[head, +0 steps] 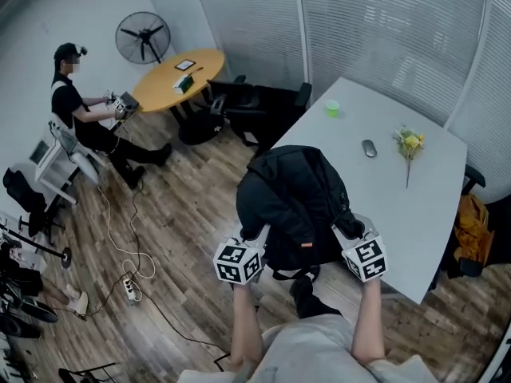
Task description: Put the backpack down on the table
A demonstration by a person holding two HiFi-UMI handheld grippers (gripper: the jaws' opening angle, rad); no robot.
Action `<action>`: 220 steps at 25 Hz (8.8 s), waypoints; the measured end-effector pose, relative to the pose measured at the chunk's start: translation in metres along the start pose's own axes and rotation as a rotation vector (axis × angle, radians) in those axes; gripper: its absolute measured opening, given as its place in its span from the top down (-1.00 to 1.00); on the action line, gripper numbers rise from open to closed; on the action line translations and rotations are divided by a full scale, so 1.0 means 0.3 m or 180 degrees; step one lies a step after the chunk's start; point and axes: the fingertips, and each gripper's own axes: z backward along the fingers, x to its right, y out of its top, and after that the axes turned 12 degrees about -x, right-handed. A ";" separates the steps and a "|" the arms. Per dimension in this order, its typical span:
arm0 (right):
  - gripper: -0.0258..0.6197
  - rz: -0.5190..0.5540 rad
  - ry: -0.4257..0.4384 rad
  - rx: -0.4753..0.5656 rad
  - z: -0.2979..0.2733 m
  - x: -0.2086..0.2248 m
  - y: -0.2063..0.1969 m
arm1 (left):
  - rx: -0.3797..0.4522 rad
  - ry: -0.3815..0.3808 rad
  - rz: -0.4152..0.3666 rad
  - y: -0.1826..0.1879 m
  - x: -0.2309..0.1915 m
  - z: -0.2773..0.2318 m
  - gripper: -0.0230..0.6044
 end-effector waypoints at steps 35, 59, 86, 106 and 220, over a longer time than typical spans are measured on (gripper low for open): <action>0.51 -0.0067 -0.0321 0.0278 -0.458 0.772 0.469 | 0.0142 -0.0201 -0.0405 0.672 -0.275 -0.737 0.71; 0.50 -0.0583 -0.0114 -0.0774 -0.676 0.793 -0.047 | -0.0629 -0.0511 0.0357 0.188 -0.275 -1.020 0.71; 0.49 -0.0559 0.0125 -0.1505 -0.981 1.012 -0.286 | -0.1311 -0.0491 0.0878 -0.067 -0.376 -1.366 0.68; 0.14 -0.1150 0.0070 -0.1833 -1.157 1.096 -0.469 | -0.1921 0.0205 0.0905 -0.326 -0.558 -1.475 0.23; 0.92 -0.2250 -0.0544 -0.0342 -0.630 0.655 -0.286 | -0.1031 -0.0530 -0.0046 -0.076 -0.254 -1.063 0.93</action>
